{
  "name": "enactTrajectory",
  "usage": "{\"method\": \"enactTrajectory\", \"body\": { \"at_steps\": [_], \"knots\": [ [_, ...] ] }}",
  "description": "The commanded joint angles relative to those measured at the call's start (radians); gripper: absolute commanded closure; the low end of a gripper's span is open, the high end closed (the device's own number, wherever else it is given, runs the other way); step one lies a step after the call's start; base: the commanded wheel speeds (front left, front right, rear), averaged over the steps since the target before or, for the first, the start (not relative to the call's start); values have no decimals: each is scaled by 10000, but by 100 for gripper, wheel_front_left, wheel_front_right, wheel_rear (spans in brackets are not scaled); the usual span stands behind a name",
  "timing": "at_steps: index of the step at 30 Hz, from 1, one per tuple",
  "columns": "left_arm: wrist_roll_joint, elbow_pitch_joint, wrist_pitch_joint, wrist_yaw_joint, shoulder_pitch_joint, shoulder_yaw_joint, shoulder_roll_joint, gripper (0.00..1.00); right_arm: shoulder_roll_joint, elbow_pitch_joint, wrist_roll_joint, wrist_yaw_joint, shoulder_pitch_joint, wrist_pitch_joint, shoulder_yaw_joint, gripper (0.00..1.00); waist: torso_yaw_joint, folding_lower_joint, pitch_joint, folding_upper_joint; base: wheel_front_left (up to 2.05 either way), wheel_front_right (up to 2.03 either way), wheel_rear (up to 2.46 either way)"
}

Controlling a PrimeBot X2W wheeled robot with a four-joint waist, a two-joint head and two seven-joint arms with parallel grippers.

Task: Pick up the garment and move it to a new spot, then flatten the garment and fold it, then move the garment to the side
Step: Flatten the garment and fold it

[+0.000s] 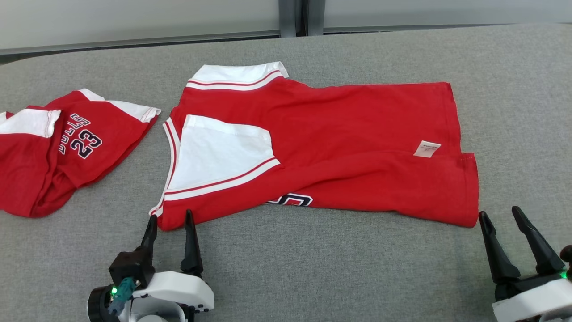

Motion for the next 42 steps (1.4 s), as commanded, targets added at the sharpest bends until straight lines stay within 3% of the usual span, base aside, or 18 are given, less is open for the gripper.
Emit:
{"method": "enactTrajectory", "body": {
  "at_steps": [1,11,12,15,18,19,20,24,31,42],
  "knots": [
    [-304,365,-20,-78,-334,110,37,0,-103,354,190,-3,-317,-52,240,0,-19,0,148,0,0,0,0],
    [-2294,1825,51,-345,-1126,-177,26,0,-29,2087,1512,-3,-1650,-52,1695,0,87,0,627,0,0,0,0],
    [-2465,1990,145,-375,-1178,-291,12,16,-15,2218,1678,-3,-1759,-51,1792,0,97,0,660,0,0,0,0],
    [-2811,2421,347,-425,-1386,-589,-26,100,-30,2691,2121,-3,-2092,-15,2334,0,125,0,730,0,0,0,0],
    [-2943,2563,323,-449,-1528,-757,-40,100,-77,2938,2406,-2,-2240,8,2732,0,143,0,773,0,0,0,0],
    [-3023,2560,273,-433,-1611,-767,-40,100,-92,3003,2589,-2,-2343,14,2879,59,156,0,789,0,0,0,0],
    [-3037,2490,197,-431,-1697,-723,-23,100,-156,3062,2676,-2,-2432,15,2963,98,170,0,805,0,0,0,0],
    [-2924,1953,20,-340,-1863,-434,19,100,-386,3068,3020,-3,-2617,8,3201,100,240,0,832,0,0,0,0],
    [-2302,-783,-17,-158,-970,658,44,100,-1148,2420,3593,-5,-2094,-17,3492,100,420,0,688,0,0,0,0],
    [-2477,-2321,-20,540,1714,414,47,100,-2377,1857,4427,-14,-810,4,4517,100,459,0,-29,0,0,0,0]
  ]
}}
